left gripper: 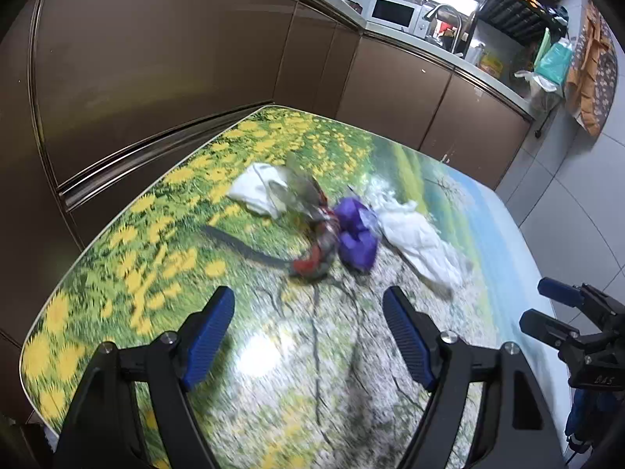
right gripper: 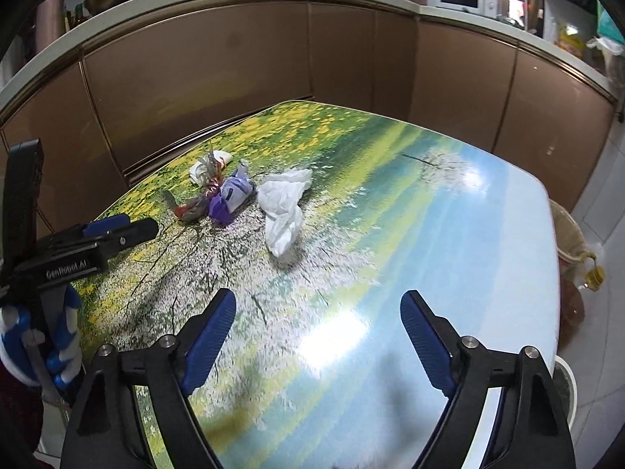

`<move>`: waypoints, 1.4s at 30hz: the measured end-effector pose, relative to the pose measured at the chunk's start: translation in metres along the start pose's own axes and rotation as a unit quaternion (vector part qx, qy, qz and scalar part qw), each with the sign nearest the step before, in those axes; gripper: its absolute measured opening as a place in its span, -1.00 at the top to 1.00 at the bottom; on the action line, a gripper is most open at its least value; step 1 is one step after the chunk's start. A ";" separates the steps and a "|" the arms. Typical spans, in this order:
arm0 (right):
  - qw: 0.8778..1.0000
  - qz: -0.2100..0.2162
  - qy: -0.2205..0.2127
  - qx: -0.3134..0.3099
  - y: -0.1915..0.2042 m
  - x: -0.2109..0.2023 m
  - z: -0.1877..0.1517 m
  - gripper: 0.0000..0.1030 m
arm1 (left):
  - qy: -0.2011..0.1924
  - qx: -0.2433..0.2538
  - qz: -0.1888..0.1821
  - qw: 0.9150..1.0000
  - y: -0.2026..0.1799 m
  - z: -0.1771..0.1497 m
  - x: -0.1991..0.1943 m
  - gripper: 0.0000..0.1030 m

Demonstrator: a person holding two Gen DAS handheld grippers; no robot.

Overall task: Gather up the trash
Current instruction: 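Grasp the red-and-clear plastic bag with the left gripper while the right gripper grasps the white tissue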

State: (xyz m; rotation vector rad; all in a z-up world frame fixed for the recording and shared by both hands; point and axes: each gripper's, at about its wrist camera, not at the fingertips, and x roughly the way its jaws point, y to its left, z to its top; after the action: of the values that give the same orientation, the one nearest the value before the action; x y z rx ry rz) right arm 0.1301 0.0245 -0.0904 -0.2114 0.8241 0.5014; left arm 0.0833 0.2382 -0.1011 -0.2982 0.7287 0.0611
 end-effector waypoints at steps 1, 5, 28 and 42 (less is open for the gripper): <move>1.000 0.003 -0.001 -0.001 0.000 0.002 0.002 -0.61 | 0.000 -0.002 -0.002 1.000 0.002 0.004 0.003 -0.50; 1.000 0.020 -0.003 -0.005 -0.003 0.013 0.018 -0.49 | 0.001 -0.004 -0.010 1.000 0.006 0.021 0.016 -0.49; 0.996 0.087 0.033 0.015 0.005 0.100 0.054 -0.01 | 0.067 0.044 -0.032 0.996 -0.007 0.030 0.070 0.34; 0.996 0.073 0.040 0.013 0.002 0.091 0.045 0.80 | 0.058 0.076 -0.035 0.995 -0.018 0.026 0.063 0.77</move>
State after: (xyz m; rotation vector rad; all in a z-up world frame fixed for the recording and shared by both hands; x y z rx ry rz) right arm 0.2101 0.0740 -0.1277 -0.1484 0.9272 0.6227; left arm 0.1501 0.2255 -0.1202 -0.1814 0.8328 -0.0782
